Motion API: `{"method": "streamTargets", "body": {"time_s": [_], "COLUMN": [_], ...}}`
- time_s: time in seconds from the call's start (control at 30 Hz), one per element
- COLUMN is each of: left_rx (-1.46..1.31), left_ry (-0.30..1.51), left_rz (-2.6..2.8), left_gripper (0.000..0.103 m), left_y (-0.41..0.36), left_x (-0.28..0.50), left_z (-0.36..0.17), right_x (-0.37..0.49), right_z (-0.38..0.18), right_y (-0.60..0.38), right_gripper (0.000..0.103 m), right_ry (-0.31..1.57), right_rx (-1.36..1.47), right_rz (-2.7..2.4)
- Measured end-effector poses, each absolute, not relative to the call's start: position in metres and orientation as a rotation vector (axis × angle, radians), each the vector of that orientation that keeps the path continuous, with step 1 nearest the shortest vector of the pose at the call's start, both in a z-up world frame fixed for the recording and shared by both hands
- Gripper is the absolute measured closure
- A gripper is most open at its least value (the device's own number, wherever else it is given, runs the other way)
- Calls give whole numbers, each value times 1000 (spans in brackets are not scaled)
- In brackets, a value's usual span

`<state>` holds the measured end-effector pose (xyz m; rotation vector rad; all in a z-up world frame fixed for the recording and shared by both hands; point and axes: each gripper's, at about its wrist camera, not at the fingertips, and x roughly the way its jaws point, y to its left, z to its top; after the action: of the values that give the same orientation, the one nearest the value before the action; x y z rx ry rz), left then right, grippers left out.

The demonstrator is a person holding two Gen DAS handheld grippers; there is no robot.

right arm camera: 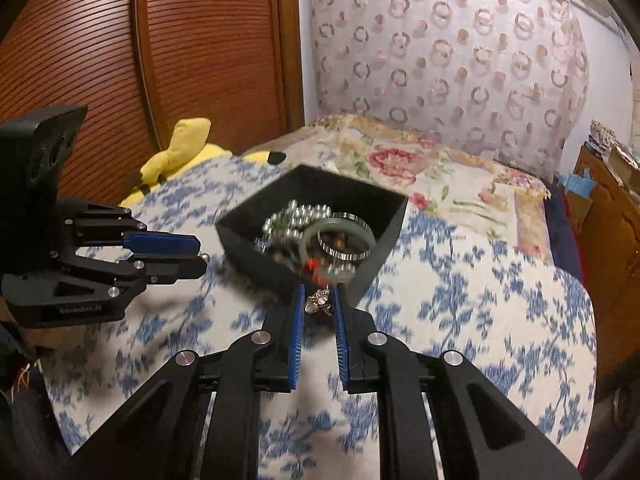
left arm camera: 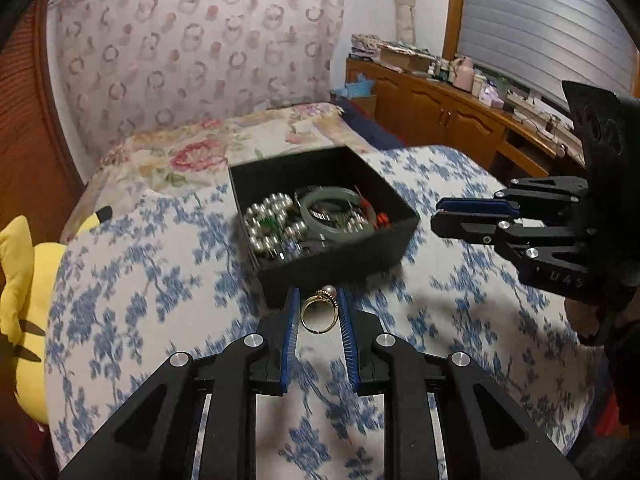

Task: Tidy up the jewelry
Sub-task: 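Lower the ring and charm into the black box and open both tools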

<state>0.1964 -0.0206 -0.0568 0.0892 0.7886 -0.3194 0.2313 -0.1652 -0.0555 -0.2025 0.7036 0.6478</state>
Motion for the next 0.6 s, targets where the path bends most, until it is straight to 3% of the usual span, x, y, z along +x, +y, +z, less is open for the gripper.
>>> {"method": "streamTargets", "body": {"time_s": [0.6], "left_rx": [57], "left_ry": [765], "left_rz": [-275], "left_gripper": [85], "left_y": [-11], "left_x": [273], "left_z": [-40], "right_x": [274], "right_z": [-60], "right_y": [-143], "right_gripper": [87], "right_ry": [707], "right_rx": [-188], "right_rz": [659]}}
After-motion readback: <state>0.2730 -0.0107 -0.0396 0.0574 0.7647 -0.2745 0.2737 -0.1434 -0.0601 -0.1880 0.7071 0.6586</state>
